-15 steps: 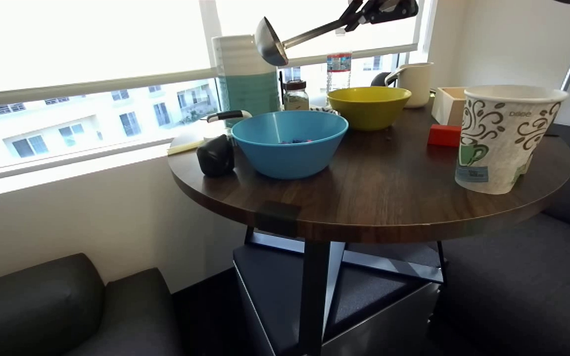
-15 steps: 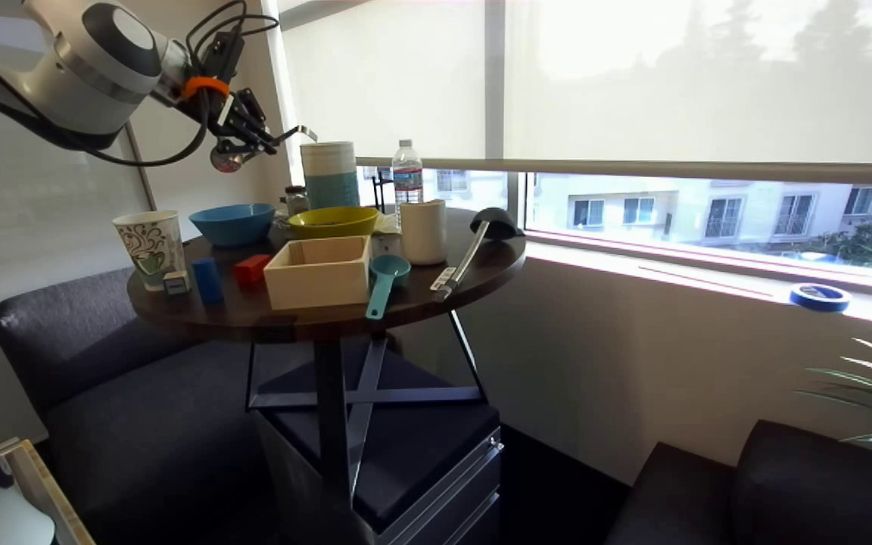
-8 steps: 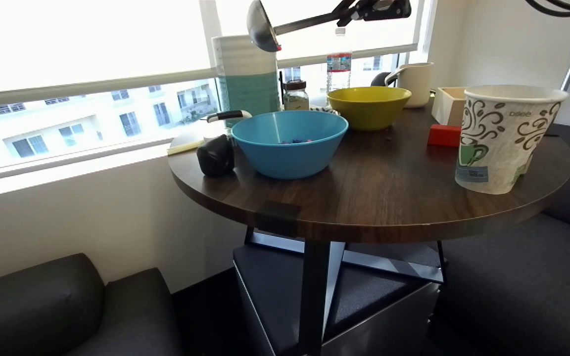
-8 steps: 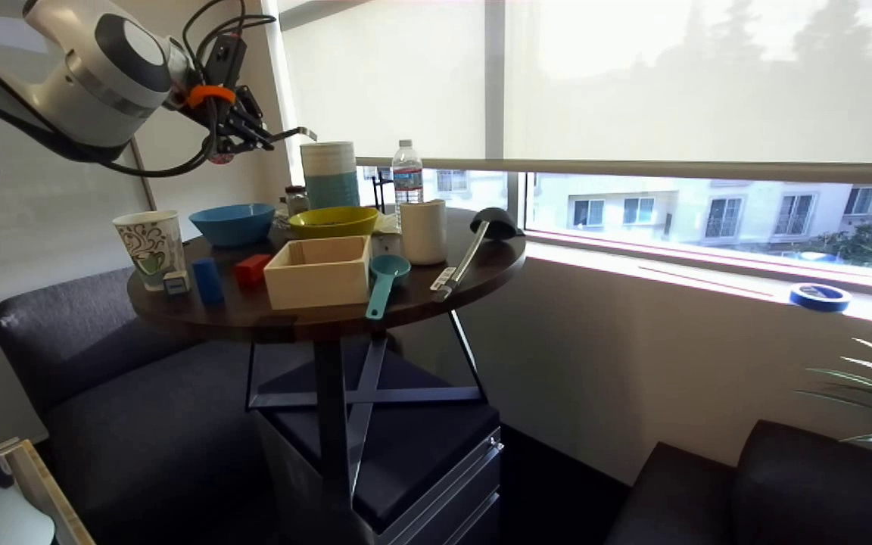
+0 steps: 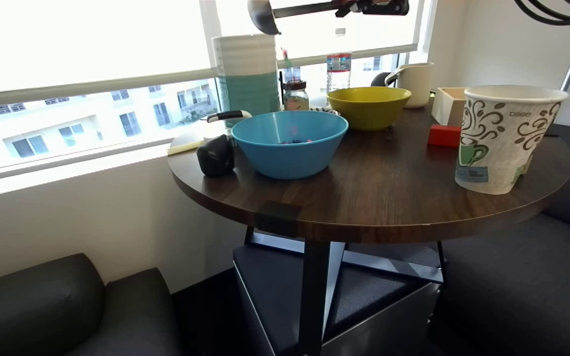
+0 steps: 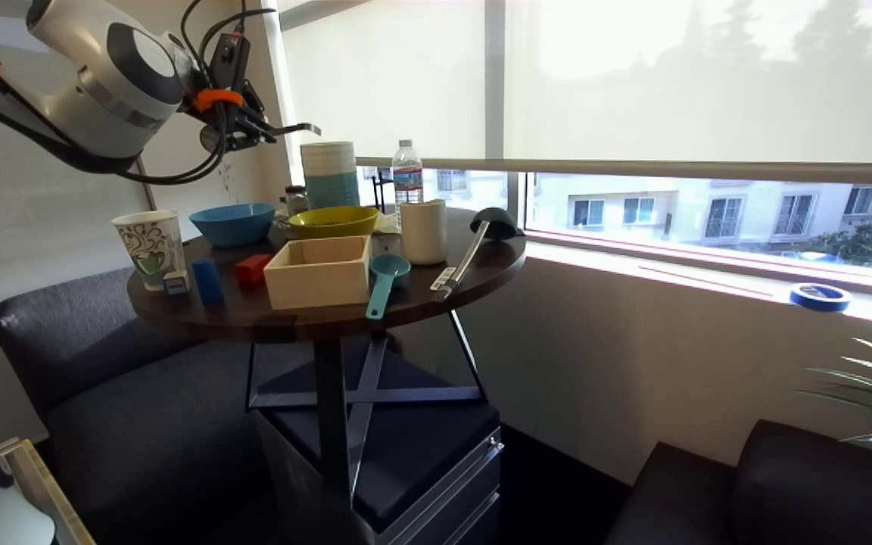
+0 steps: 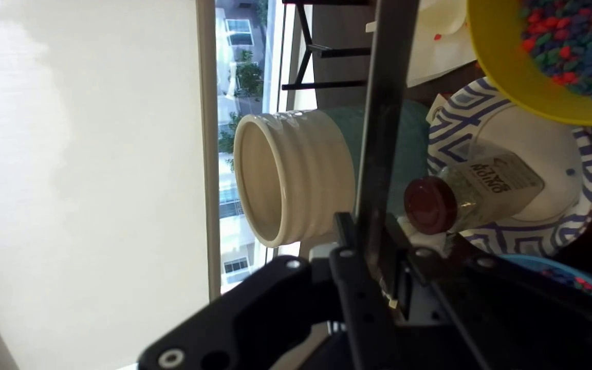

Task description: Use the ladle to move some of the yellow bowl's contents to the blue bowl

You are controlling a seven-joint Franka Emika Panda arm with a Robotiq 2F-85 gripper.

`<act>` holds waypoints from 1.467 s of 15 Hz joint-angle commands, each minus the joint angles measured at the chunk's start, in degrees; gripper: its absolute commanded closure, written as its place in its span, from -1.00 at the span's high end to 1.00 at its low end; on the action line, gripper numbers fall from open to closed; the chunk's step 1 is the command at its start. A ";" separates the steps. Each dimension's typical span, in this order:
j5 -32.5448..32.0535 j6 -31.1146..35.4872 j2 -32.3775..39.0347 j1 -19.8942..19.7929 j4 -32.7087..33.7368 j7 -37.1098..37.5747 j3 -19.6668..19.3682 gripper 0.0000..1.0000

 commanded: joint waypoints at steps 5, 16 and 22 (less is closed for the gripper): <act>1.71 10.92 1.79 -7.81 -1.41 -2.73 5.34 -0.93; 10.43 22.34 3.20 -15.86 -3.21 -8.13 13.20 -0.93; 15.07 27.48 5.15 -17.27 -4.22 -10.43 15.55 -0.93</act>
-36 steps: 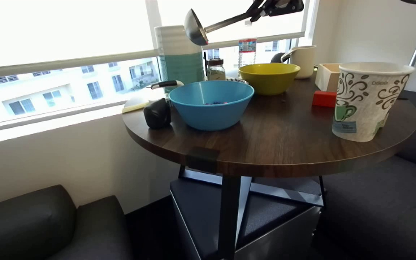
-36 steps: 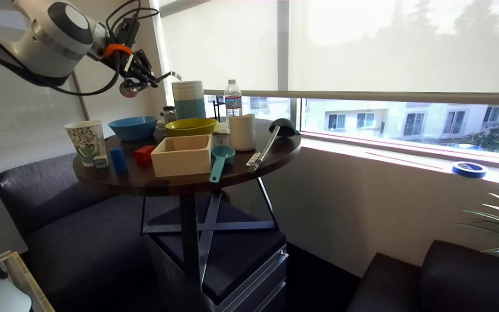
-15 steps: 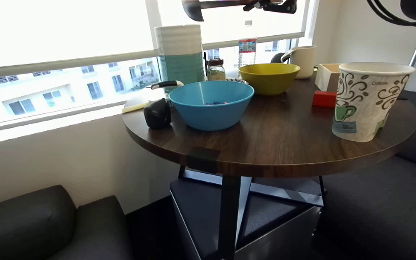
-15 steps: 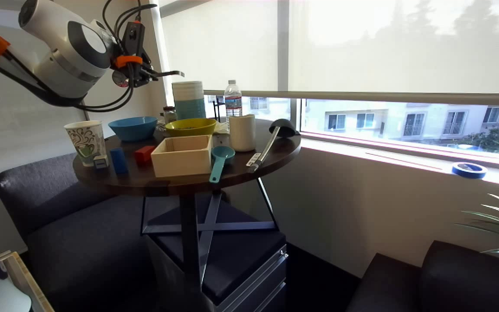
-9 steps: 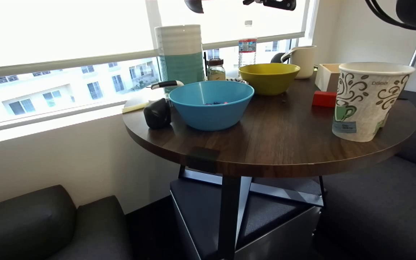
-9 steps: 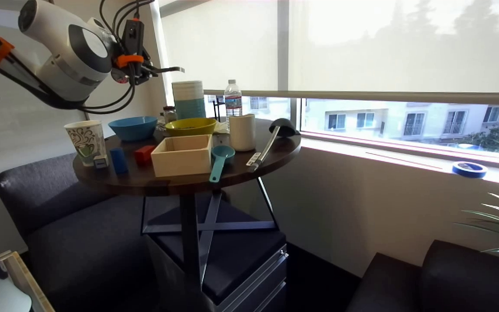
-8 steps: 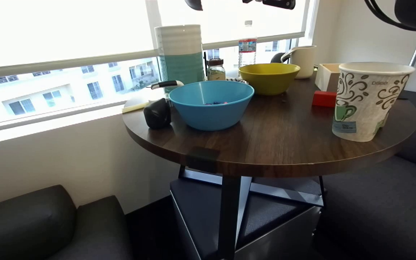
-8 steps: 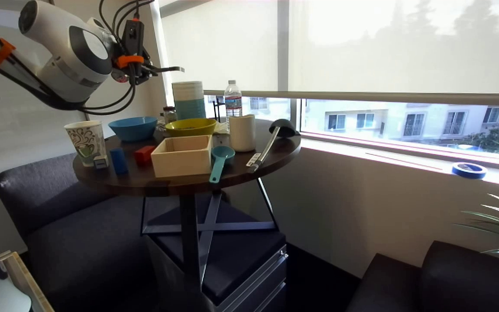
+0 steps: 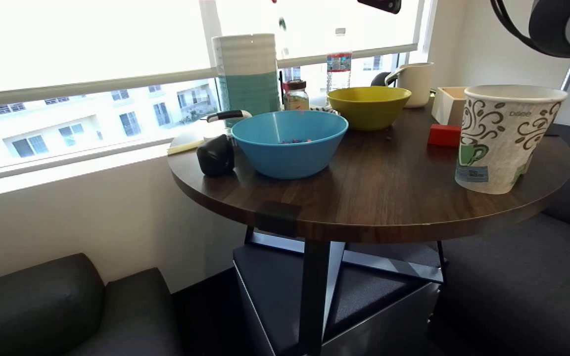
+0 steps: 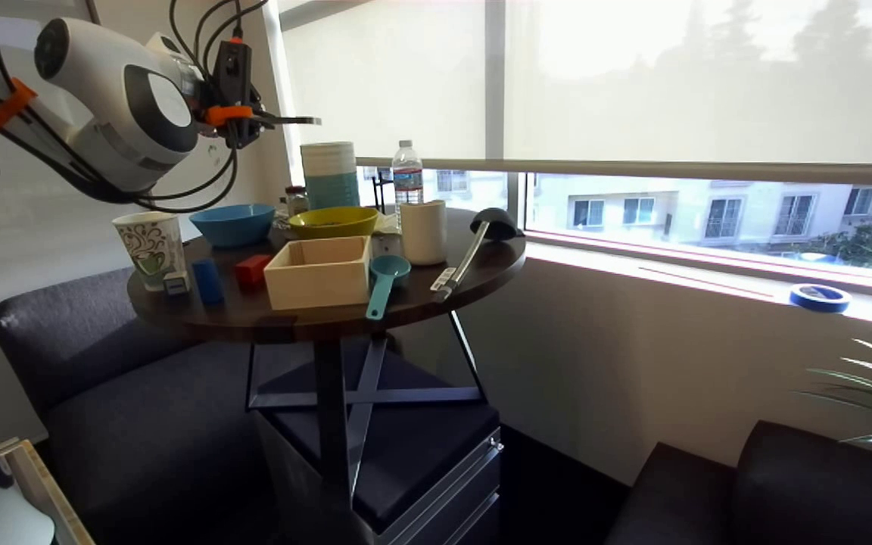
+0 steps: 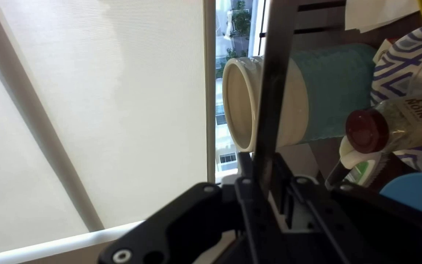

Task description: Use the ladle to move some of the yellow bowl's contents to the blue bowl

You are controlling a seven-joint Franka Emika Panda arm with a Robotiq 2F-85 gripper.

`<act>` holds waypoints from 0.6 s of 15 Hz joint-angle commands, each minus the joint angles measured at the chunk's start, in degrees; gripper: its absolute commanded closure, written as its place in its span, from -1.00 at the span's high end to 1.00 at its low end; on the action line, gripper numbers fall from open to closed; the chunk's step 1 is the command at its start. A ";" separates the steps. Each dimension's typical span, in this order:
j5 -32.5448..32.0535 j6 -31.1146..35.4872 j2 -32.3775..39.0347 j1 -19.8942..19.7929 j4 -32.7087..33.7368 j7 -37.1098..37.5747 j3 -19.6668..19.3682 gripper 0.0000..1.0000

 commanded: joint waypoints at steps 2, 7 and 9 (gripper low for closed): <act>3.77 4.23 1.55 -1.38 -0.88 -2.85 2.15 -0.93; 6.53 7.55 2.44 -1.78 -1.17 -4.96 3.02 -0.93; 7.43 8.61 2.74 -1.74 -1.23 -5.56 3.18 -0.93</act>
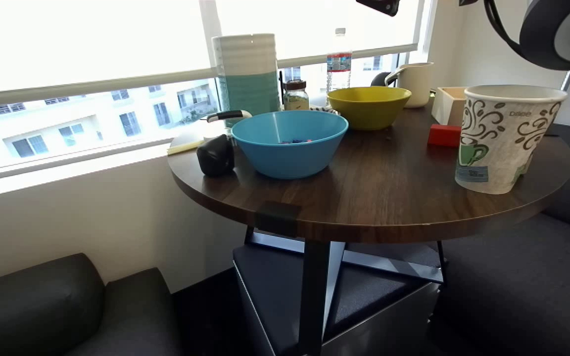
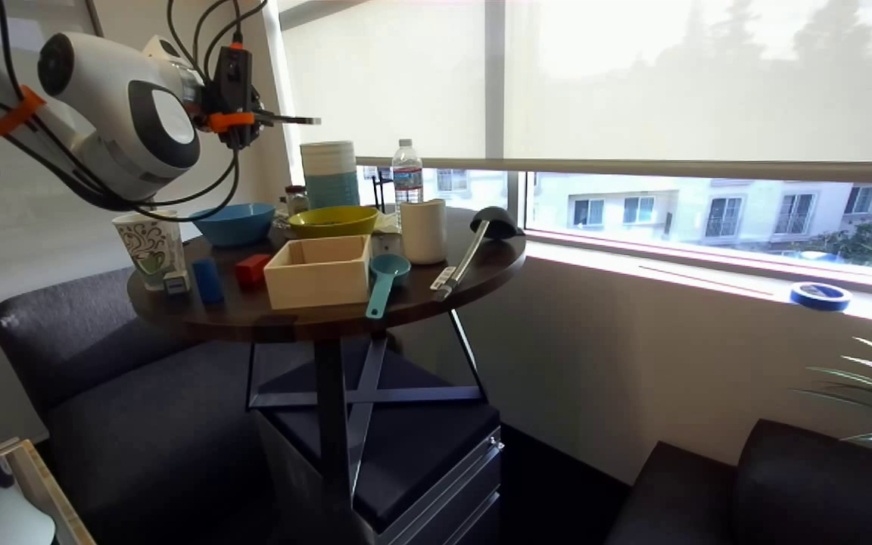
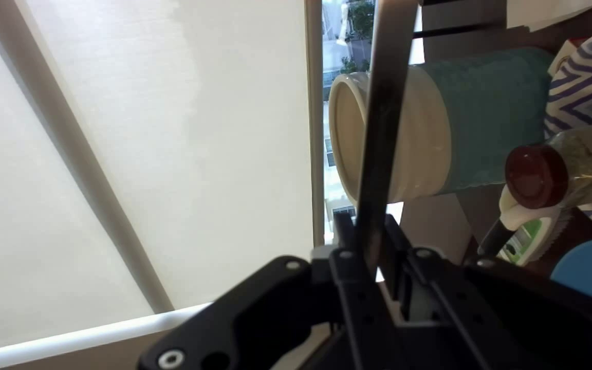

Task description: Use the ladle to move some of the yellow bowl's contents to the blue bowl

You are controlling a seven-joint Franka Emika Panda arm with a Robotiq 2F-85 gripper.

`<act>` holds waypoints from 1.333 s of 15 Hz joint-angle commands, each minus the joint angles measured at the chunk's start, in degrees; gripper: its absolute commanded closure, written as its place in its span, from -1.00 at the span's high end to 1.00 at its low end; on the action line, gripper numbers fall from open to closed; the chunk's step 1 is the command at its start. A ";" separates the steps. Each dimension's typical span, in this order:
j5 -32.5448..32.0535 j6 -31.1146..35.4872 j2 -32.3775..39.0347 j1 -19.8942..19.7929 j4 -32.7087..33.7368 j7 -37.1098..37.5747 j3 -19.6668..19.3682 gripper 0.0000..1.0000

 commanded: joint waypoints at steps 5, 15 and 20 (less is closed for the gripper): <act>5.18 7.49 1.43 -0.86 -0.51 -4.17 1.58 -0.93; 8.43 11.41 4.72 12.76 -0.54 -9.68 -10.18 -0.93; 12.02 6.51 1.16 15.36 -0.42 -14.03 -10.41 -0.93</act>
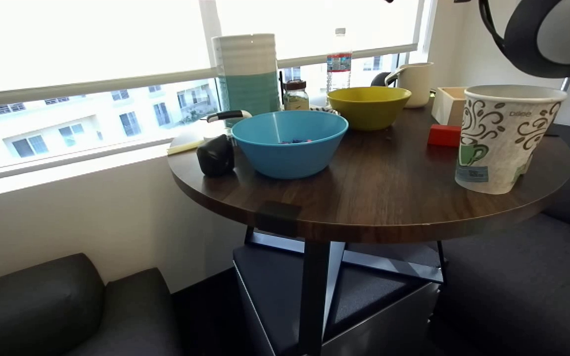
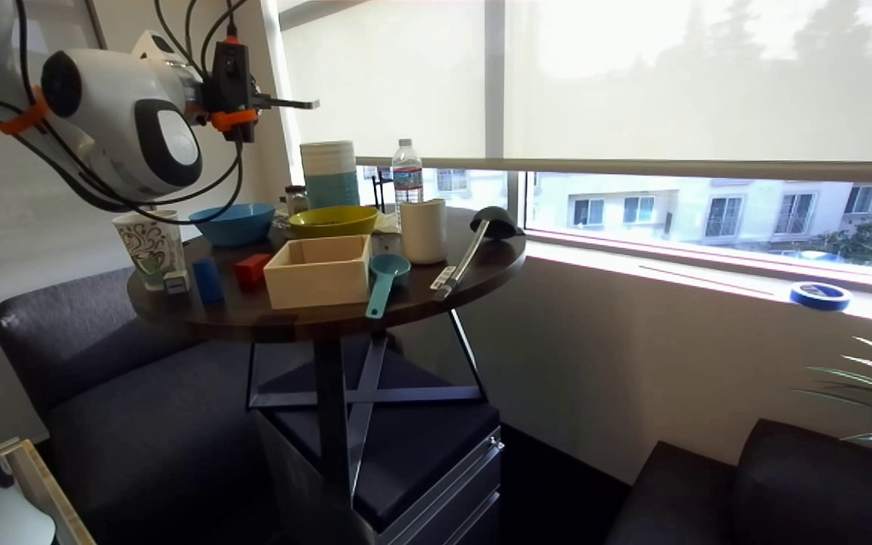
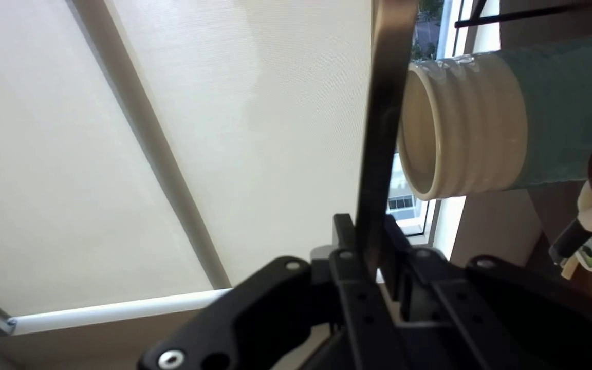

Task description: Use the ladle to move some of the yellow bowl's contents to the blue bowl

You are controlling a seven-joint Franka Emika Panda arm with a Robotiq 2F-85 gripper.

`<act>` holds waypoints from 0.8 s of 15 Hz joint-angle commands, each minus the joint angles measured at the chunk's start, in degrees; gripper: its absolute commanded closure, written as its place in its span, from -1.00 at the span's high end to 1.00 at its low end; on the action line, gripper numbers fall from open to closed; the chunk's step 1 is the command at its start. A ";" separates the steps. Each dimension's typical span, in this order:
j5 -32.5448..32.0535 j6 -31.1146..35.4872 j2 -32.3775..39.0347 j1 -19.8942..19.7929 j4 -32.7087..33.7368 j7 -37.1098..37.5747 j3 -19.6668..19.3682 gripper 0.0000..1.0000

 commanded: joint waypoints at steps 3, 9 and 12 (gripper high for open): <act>8.59 -8.95 -6.67 0.97 0.38 -8.81 3.48 -0.93; 21.23 -28.87 -15.52 -5.73 5.71 -18.32 13.59 -0.93; 23.56 -40.71 -19.46 -15.07 10.08 -19.93 21.11 -0.93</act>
